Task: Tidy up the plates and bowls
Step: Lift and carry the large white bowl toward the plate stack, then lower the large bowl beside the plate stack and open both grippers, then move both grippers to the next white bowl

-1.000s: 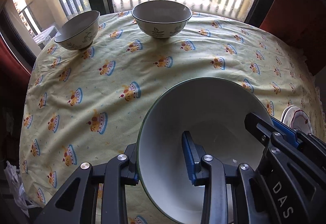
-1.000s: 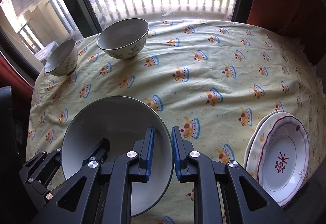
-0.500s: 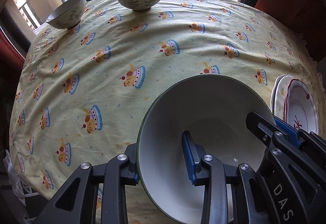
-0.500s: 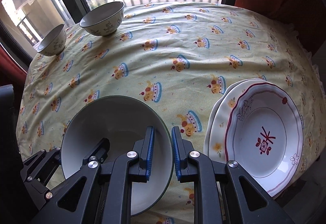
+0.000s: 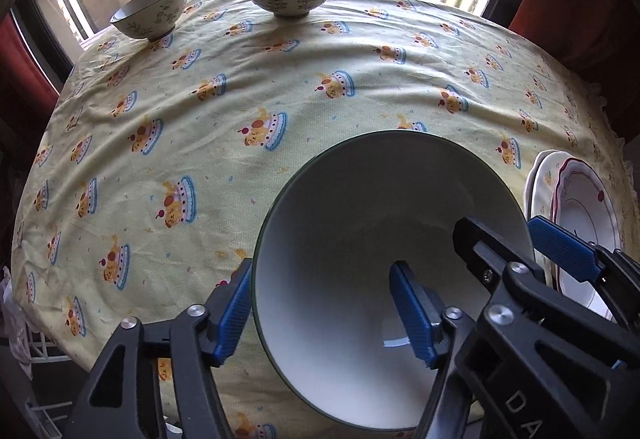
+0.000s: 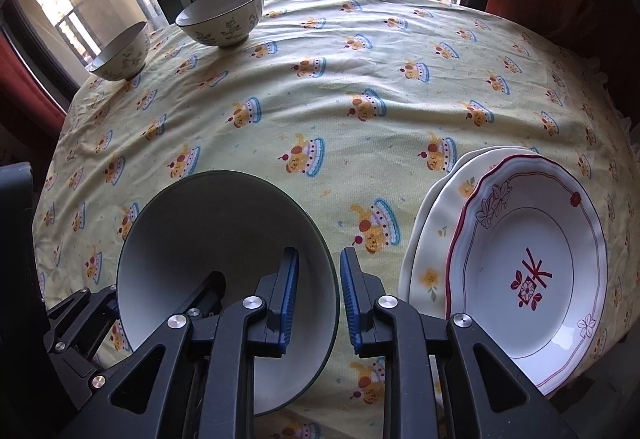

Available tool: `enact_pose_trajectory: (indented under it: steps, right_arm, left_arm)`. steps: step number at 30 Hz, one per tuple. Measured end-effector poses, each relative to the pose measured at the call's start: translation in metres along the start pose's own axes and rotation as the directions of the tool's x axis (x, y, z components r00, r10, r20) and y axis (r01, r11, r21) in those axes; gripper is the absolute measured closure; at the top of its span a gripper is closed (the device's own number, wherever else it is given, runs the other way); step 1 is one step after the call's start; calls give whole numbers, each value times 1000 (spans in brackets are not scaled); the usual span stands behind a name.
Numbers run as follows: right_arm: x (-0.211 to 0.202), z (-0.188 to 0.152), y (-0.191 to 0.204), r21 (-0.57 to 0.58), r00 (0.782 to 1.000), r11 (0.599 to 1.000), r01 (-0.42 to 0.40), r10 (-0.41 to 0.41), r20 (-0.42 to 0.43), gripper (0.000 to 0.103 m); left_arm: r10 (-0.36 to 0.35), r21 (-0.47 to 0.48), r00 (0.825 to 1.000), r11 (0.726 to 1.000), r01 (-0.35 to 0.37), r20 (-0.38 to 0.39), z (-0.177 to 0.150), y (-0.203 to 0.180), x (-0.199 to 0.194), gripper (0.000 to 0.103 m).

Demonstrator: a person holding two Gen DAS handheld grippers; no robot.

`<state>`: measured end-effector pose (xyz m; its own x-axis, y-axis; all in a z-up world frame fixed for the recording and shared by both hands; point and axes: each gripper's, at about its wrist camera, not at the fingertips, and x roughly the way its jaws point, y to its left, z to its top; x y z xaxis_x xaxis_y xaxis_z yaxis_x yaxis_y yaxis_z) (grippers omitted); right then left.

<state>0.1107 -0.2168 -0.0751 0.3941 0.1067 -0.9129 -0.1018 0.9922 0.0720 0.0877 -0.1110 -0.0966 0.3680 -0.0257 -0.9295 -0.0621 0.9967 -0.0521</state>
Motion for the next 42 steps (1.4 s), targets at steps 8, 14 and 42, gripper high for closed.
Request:
enact_pose_trajectory:
  steps: [8, 14, 42]
  right_arm:
    - [-15, 1, 4, -33, 999, 999, -25, 26, 30, 30]
    - [-34, 8, 17, -66, 997, 998, -17, 21, 71, 24]
    - [-32, 94, 179, 59, 991, 998, 26, -33, 132, 23]
  left_arm:
    - [34, -18, 998, 999, -33, 60, 0, 6, -26, 15]
    - [37, -42, 993, 999, -32, 110, 2, 18, -43, 14]
    - [-40, 31, 990, 999, 36, 135, 99, 180, -48, 14]
